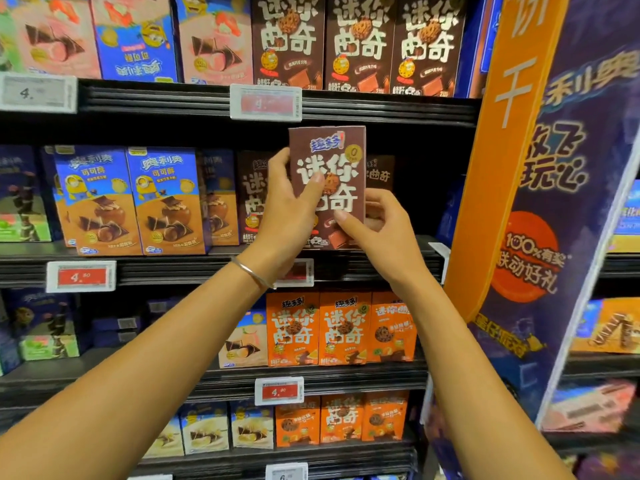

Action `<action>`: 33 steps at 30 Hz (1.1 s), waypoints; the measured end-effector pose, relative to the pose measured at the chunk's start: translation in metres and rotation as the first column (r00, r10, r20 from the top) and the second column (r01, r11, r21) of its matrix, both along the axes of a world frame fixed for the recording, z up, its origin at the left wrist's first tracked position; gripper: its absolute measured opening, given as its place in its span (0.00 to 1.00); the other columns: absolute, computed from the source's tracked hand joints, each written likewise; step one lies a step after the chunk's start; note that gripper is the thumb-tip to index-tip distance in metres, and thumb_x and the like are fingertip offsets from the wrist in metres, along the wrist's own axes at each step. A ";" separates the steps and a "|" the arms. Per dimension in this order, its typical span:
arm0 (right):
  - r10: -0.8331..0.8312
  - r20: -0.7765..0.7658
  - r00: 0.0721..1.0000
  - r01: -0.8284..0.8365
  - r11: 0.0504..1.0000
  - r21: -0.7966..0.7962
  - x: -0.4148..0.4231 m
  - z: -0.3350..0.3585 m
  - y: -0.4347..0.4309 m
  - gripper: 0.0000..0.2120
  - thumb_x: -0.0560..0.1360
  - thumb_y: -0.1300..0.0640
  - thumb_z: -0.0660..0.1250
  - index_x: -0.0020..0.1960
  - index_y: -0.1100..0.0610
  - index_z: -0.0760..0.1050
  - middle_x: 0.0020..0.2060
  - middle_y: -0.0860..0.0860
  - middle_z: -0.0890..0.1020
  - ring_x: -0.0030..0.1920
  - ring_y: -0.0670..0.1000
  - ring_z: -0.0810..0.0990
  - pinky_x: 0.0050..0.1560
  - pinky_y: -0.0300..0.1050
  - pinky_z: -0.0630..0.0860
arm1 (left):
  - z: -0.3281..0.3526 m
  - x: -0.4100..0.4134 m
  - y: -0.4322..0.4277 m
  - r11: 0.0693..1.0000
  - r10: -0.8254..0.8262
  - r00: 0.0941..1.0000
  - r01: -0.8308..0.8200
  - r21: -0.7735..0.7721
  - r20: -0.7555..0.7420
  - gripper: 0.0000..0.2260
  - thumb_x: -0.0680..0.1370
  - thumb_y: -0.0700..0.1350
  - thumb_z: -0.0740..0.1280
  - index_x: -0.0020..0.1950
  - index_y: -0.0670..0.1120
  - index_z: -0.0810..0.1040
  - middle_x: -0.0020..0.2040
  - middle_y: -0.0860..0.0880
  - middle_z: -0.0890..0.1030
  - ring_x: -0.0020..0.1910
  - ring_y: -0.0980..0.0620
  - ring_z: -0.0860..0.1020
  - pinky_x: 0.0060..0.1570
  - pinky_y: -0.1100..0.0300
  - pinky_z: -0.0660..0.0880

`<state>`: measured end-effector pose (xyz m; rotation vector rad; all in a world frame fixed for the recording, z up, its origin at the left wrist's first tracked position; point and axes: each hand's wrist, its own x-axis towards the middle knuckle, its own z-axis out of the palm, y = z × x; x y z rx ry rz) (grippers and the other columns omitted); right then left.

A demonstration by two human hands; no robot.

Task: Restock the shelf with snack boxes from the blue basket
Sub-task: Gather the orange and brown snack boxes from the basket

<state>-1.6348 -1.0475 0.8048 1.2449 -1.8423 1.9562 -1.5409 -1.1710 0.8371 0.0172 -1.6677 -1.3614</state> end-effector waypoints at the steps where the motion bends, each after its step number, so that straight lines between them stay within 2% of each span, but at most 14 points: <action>1: 0.000 0.015 1.000 0.000 1.000 -0.016 -0.002 0.000 0.002 0.23 0.74 0.44 0.73 0.66 0.48 0.71 0.58 0.45 0.81 0.55 0.41 0.83 0.48 0.36 0.82 | 0.001 -0.005 0.003 0.999 -0.003 1.000 0.004 -0.038 0.016 0.24 0.86 0.45 0.65 0.80 0.50 0.59 0.64 0.55 0.77 0.57 0.62 0.83 0.48 0.64 0.83; 4: -0.033 0.093 0.995 0.042 0.995 -0.093 -0.014 0.002 0.010 0.22 0.77 0.51 0.72 0.68 0.52 0.71 0.58 0.47 0.82 0.55 0.41 0.83 0.46 0.34 0.80 | 0.011 -0.016 0.013 0.997 -0.009 0.991 0.020 -0.079 0.133 0.28 0.86 0.50 0.64 0.83 0.49 0.55 0.66 0.46 0.78 0.59 0.53 0.83 0.56 0.54 0.84; 6: -0.081 0.154 0.985 0.101 0.987 -0.125 -0.025 0.000 0.017 0.20 0.79 0.53 0.70 0.69 0.53 0.70 0.59 0.47 0.81 0.54 0.41 0.83 0.43 0.30 0.79 | 0.016 -0.018 0.008 0.966 0.121 0.979 -0.079 -0.245 0.162 0.29 0.85 0.54 0.64 0.83 0.49 0.57 0.68 0.43 0.76 0.64 0.47 0.80 0.60 0.52 0.80; 7: -0.114 0.186 0.976 0.140 0.981 -0.132 -0.030 -0.002 0.019 0.20 0.79 0.53 0.69 0.69 0.53 0.70 0.60 0.48 0.81 0.54 0.42 0.83 0.42 0.29 0.78 | 0.017 -0.018 0.002 0.885 0.261 0.955 -0.177 -0.430 0.144 0.29 0.85 0.57 0.64 0.82 0.49 0.60 0.70 0.43 0.74 0.67 0.45 0.77 0.63 0.50 0.77; 9: -0.188 0.226 0.956 0.220 0.967 -0.126 -0.040 -0.005 0.022 0.19 0.81 0.54 0.66 0.70 0.52 0.68 0.61 0.48 0.80 0.54 0.42 0.82 0.38 0.27 0.76 | 0.019 -0.016 -0.013 0.569 0.554 0.831 -0.331 -0.753 0.055 0.30 0.82 0.61 0.65 0.81 0.51 0.62 0.69 0.43 0.73 0.68 0.42 0.72 0.64 0.46 0.71; 10: -0.215 0.234 0.948 0.247 0.962 -0.116 -0.045 -0.006 0.022 0.18 0.82 0.54 0.65 0.71 0.51 0.68 0.61 0.48 0.79 0.54 0.42 0.81 0.37 0.26 0.75 | 0.022 -0.014 -0.020 0.435 0.648 0.762 -0.344 -0.832 0.024 0.32 0.81 0.63 0.65 0.81 0.51 0.62 0.68 0.41 0.74 0.67 0.39 0.72 0.63 0.44 0.70; 12: -0.243 0.246 0.938 0.272 0.958 -0.091 -0.054 -0.004 0.020 0.18 0.83 0.55 0.62 0.72 0.52 0.66 0.61 0.49 0.78 0.55 0.44 0.81 0.35 0.27 0.75 | 0.030 -0.013 -0.031 0.336 0.742 0.669 -0.303 -0.892 0.052 0.35 0.79 0.67 0.65 0.80 0.50 0.61 0.66 0.38 0.76 0.64 0.35 0.74 0.62 0.40 0.71; 16: -0.283 0.246 0.927 0.274 0.959 0.070 -0.071 0.001 0.013 0.19 0.83 0.55 0.61 0.72 0.53 0.63 0.63 0.52 0.77 0.58 0.48 0.80 0.39 0.33 0.75 | 0.052 -0.018 -0.052 0.350 0.773 0.614 -0.205 -0.914 0.159 0.46 0.74 0.77 0.62 0.82 0.49 0.59 0.62 0.39 0.81 0.61 0.32 0.80 0.60 0.39 0.77; 19: -0.277 0.225 0.934 0.232 0.951 0.206 -0.082 0.001 0.010 0.15 0.84 0.56 0.60 0.69 0.52 0.62 0.60 0.51 0.77 0.54 0.45 0.80 0.37 0.33 0.74 | 0.064 -0.021 -0.063 0.360 0.785 0.583 -0.153 -0.920 0.209 0.51 0.70 0.81 0.61 0.84 0.53 0.53 0.75 0.40 0.73 0.71 0.34 0.74 0.68 0.41 0.74; 22: -0.255 0.228 0.940 0.188 0.941 0.281 -0.088 0.003 0.006 0.14 0.82 0.58 0.61 0.65 0.51 0.60 0.55 0.48 0.78 0.48 0.42 0.79 0.29 0.28 0.73 | 0.074 -0.027 -0.070 0.391 0.781 0.559 -0.093 -0.916 0.277 0.53 0.67 0.84 0.60 0.81 0.50 0.62 0.74 0.41 0.74 0.70 0.36 0.75 0.66 0.44 0.74; 24: -0.222 0.244 0.944 0.154 0.950 0.271 -0.089 0.007 0.004 0.19 0.80 0.57 0.66 0.66 0.52 0.60 0.53 0.46 0.78 0.47 0.42 0.79 0.28 0.27 0.73 | 0.079 -0.031 -0.073 0.453 0.758 0.541 -0.034 -0.891 0.365 0.56 0.63 0.86 0.59 0.79 0.49 0.67 0.76 0.42 0.74 0.72 0.37 0.74 0.66 0.45 0.73; 27: -0.147 0.269 0.952 0.089 0.973 0.215 -0.092 0.012 0.001 0.29 0.72 0.52 0.76 0.66 0.53 0.63 0.53 0.45 0.80 0.50 0.43 0.81 0.38 0.35 0.76 | 0.083 -0.037 -0.078 0.572 0.709 0.473 0.046 -0.819 0.522 0.59 0.57 0.89 0.58 0.74 0.50 0.75 0.76 0.45 0.75 0.72 0.39 0.75 0.66 0.48 0.71; 31: -0.100 0.292 0.951 0.041 0.979 0.200 -0.102 0.014 -0.005 0.35 0.63 0.51 0.80 0.65 0.54 0.69 0.54 0.49 0.83 0.52 0.47 0.85 0.48 0.44 0.82 | 0.085 -0.046 -0.087 0.631 0.675 0.402 0.120 -0.766 0.619 0.59 0.53 0.90 0.58 0.74 0.54 0.76 0.78 0.48 0.73 0.76 0.41 0.72 0.72 0.44 0.69; 33: -0.112 0.301 0.947 0.057 0.981 0.184 -0.104 0.014 -0.007 0.37 0.60 0.51 0.82 0.64 0.53 0.69 0.54 0.49 0.83 0.52 0.49 0.85 0.44 0.44 0.84 | 0.086 -0.048 -0.089 0.636 0.645 0.450 0.132 -0.760 0.618 0.57 0.55 0.89 0.62 0.75 0.55 0.74 0.78 0.48 0.73 0.75 0.42 0.72 0.64 0.52 0.71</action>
